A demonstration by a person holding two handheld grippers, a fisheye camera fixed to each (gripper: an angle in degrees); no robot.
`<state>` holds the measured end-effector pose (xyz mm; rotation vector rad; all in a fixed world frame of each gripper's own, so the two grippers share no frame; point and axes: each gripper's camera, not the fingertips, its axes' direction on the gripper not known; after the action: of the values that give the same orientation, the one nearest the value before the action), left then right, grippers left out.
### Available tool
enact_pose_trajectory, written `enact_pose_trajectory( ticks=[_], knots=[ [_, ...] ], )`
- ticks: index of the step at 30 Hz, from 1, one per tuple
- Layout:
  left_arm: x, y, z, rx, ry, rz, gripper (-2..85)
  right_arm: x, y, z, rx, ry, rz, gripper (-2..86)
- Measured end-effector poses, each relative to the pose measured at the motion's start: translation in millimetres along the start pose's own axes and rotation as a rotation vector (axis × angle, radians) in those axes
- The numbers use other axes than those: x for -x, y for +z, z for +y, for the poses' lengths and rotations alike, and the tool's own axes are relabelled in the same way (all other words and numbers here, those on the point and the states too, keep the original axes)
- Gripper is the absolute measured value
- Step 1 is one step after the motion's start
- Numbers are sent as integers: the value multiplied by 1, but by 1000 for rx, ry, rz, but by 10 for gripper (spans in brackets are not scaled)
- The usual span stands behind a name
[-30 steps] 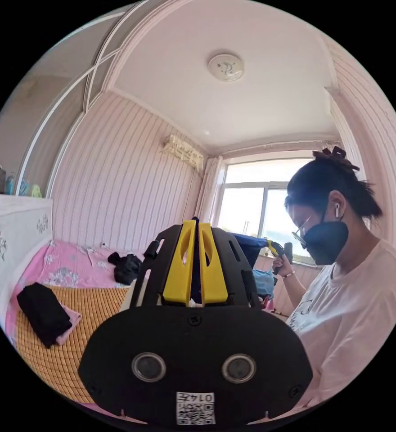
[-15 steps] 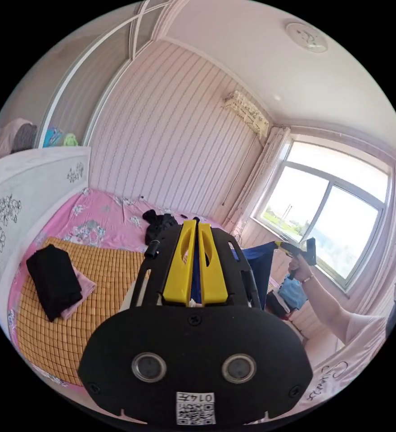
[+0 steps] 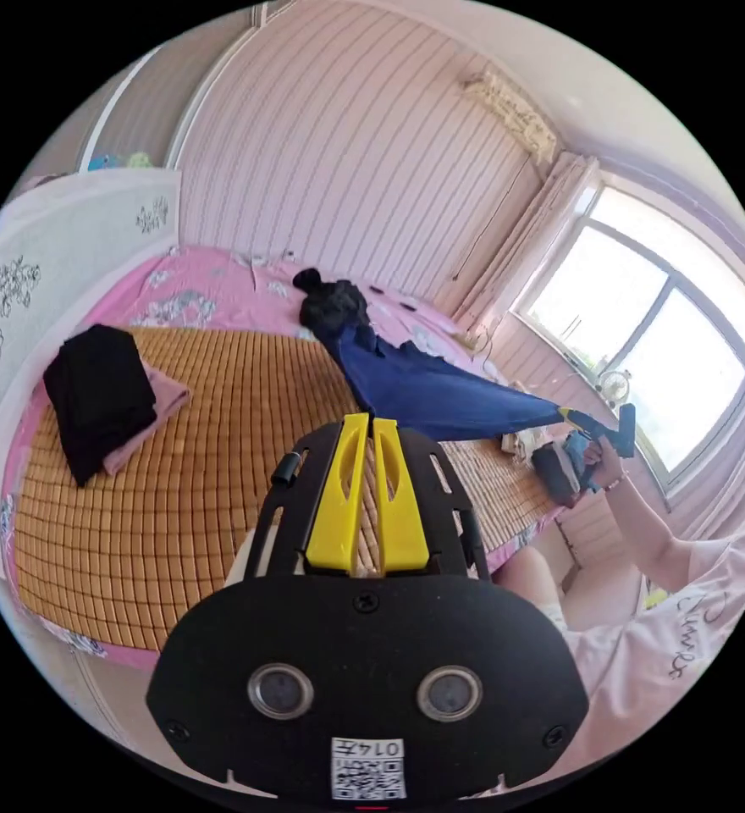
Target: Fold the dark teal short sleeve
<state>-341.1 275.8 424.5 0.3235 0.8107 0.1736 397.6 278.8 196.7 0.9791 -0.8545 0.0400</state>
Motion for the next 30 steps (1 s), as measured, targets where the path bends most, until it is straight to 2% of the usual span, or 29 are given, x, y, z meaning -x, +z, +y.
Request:
enact_pose_trajectory(
  ticks=[3,10,21,27,30],
  knots=[
    [22,63,35,224,-10,-75,-10,-59,49,35,170,214,-2,2],
    [57,122,94,455,-149,-41,-10,-114,73,76,360,277,48,3],
    [52,122,102,559,-36,-46,-10,-153,68,103,417,310,-20,3],
    [61,129,104,604,-38,-82,-10,-176,76,102,435,344,112,0],
    [65,130,103,610,-42,-95,-10,-187,77,99,420,349,86,-1]
  ],
)
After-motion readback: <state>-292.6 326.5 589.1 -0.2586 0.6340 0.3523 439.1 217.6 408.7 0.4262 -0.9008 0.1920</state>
